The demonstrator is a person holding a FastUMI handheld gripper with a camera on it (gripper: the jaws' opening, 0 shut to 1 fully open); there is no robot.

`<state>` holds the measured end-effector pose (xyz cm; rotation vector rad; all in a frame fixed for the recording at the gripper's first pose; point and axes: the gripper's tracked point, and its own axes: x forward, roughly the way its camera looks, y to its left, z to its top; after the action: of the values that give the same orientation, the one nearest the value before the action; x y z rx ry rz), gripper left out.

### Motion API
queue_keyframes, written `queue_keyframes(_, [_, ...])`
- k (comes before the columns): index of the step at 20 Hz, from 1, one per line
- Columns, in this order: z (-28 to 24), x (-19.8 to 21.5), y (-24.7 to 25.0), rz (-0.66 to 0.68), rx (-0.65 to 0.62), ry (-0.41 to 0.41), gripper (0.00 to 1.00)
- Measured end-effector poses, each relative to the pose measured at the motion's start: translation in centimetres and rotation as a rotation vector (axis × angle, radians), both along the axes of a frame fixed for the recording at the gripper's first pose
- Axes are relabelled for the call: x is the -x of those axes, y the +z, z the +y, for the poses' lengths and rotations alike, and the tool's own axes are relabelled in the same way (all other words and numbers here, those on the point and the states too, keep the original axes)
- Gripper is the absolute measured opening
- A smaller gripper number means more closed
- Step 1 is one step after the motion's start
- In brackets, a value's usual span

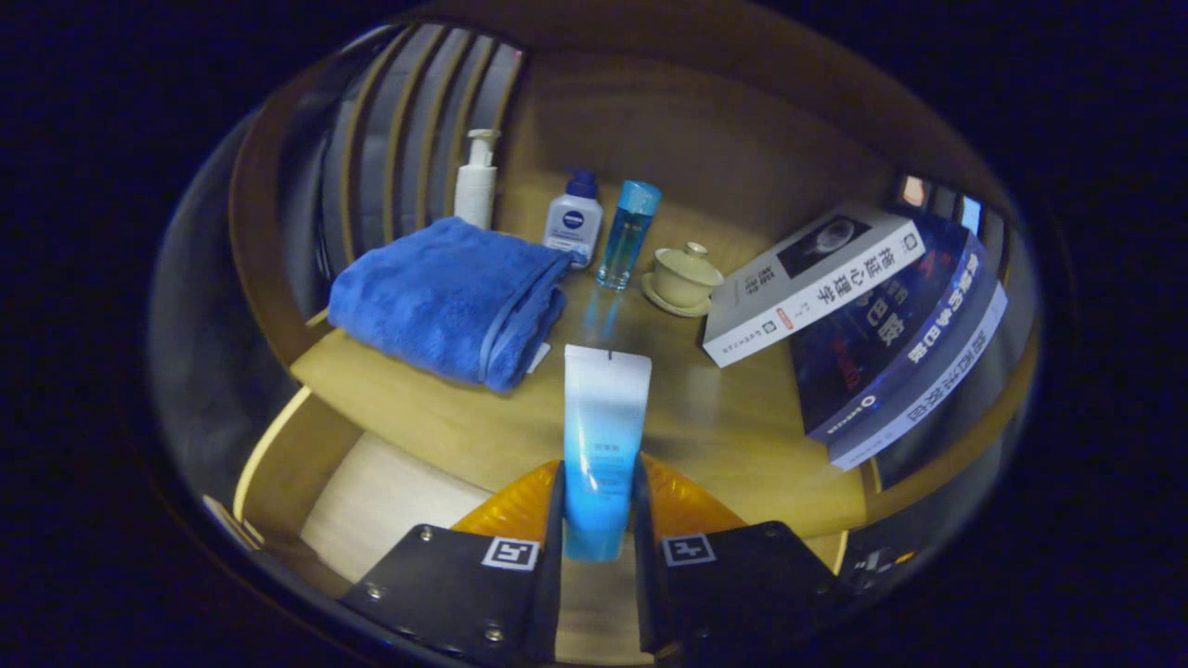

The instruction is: Pull open the drawer, take out the items inside it, and place them on the countertop above the cabinet.

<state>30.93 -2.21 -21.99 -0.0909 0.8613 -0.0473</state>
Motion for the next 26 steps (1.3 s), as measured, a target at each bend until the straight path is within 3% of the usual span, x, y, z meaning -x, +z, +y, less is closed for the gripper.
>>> queue_keyframes(6, [-1.1,-2.3,-0.5,-0.018,-0.040,-0.117,0.34])
queue_keyframes(11, [-1.5,-3.2,-1.2,-0.048,-0.060,-0.161,0.36])
queue_keyframes(15, [-1.4,-3.2,-1.4,-0.073,-0.080,-0.171,0.36])
queue_keyframes(18, [-0.9,-3.0,-0.6,-0.103,-0.102,-0.158,0.42])
queue_keyframes(22, [-0.4,-1.9,1.8,-0.187,-0.126,-0.130,0.97])
queue_keyframes(26, [1.2,2.7,5.3,-0.260,-0.141,-0.046,0.97])
